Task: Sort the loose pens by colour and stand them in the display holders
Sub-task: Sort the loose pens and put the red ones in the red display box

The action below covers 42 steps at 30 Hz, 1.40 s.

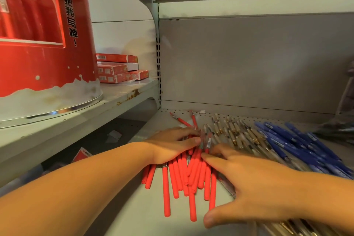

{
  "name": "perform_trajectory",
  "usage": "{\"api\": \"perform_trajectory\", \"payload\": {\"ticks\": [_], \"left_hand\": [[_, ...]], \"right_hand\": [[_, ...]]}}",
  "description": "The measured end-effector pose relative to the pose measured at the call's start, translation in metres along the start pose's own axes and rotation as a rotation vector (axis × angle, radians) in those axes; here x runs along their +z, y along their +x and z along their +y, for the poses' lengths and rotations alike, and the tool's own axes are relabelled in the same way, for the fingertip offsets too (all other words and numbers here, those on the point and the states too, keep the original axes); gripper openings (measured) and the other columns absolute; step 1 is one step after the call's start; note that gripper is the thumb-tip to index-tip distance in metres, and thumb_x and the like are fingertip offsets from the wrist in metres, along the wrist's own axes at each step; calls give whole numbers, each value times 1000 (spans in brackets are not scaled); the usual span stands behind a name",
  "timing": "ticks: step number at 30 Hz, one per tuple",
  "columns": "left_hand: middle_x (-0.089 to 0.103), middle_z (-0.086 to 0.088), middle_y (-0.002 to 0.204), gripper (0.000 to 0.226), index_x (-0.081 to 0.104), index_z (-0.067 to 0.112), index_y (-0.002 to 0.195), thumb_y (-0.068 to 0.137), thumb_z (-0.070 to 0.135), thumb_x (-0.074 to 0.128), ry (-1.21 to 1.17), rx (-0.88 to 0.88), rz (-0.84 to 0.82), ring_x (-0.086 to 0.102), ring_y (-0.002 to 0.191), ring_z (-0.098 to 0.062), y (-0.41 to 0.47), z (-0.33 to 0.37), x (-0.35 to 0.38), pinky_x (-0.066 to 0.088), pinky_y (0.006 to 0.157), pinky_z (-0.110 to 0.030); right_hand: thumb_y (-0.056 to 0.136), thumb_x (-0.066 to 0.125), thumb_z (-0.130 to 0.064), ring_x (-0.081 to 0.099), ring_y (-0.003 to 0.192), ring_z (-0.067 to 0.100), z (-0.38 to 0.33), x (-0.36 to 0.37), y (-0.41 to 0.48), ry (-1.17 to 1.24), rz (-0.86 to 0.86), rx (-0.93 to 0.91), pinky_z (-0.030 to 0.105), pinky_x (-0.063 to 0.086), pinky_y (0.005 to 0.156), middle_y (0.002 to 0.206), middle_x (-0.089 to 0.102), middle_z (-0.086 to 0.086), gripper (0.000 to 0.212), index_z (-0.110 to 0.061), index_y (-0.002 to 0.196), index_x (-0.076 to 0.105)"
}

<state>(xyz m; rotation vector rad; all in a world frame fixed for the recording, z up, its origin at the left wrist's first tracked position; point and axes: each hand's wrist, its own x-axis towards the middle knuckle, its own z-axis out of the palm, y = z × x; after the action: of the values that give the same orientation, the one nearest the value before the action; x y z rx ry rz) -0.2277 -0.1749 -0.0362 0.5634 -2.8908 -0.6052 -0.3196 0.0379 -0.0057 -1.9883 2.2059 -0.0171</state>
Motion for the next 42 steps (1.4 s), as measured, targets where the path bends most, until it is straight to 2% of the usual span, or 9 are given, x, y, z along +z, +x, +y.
{"api": "perform_trajectory", "payload": {"ticks": [6,12,18,25,27,31,35,38,42], "left_hand": [[43,6,145,58,42,44,140,90,71,33,12,27,60,45,128,-18,9,1,-1,37,107,-42],[29,7,160,64,32,39,151,94,69,34,61,-5,-8,27,145,-18,29,6,-4,20,113,-37],[50,0,138,47,52,33,135,97,58,44,-15,17,-14,46,125,-18,36,12,-3,35,103,-36],[54,1,121,57,60,32,124,85,70,42,-37,25,31,52,113,-18,24,15,-2,40,103,-41],[52,1,123,54,56,36,128,88,69,42,-3,9,26,51,115,-20,23,14,-2,40,103,-42],[43,2,133,51,41,61,132,83,74,43,-18,-25,-47,47,122,-25,17,18,-3,37,106,-43],[37,5,142,54,45,60,131,81,78,46,27,-37,-94,40,131,-25,12,22,-1,31,106,-37],[37,6,139,60,49,58,127,71,79,48,5,-52,-89,39,131,-26,9,25,0,31,112,-45],[36,7,139,61,48,59,128,70,79,48,-10,-55,-88,37,131,-25,8,26,0,31,111,-48]], "right_hand": [[44,32,-107,37,130,7,-6,4,0,-59,30,80,30,35,106,145,16,-30,121,-49,146,-2],[51,35,-104,39,133,20,-5,10,4,-94,7,94,42,40,108,153,4,-21,127,-38,151,-6],[54,45,-99,36,135,20,-5,12,11,-80,28,125,44,39,109,153,8,-19,124,-38,152,0],[53,40,-102,38,124,-4,3,1,5,17,97,-2,24,35,106,141,18,-35,105,-53,142,12],[63,41,-96,40,118,-10,11,-7,4,23,67,-75,15,38,99,130,23,-43,84,-60,136,17],[89,58,-42,62,99,-1,37,-17,20,254,52,-50,28,57,85,112,57,-21,22,-50,108,50],[91,54,-2,73,82,16,65,-31,59,566,124,63,38,61,78,88,72,4,16,-17,93,61],[94,53,-5,73,72,20,79,-45,102,522,245,115,28,59,64,80,71,7,11,-10,89,62],[93,60,-24,68,77,22,81,-52,161,330,325,183,34,53,67,90,70,13,17,-7,94,65]]}}
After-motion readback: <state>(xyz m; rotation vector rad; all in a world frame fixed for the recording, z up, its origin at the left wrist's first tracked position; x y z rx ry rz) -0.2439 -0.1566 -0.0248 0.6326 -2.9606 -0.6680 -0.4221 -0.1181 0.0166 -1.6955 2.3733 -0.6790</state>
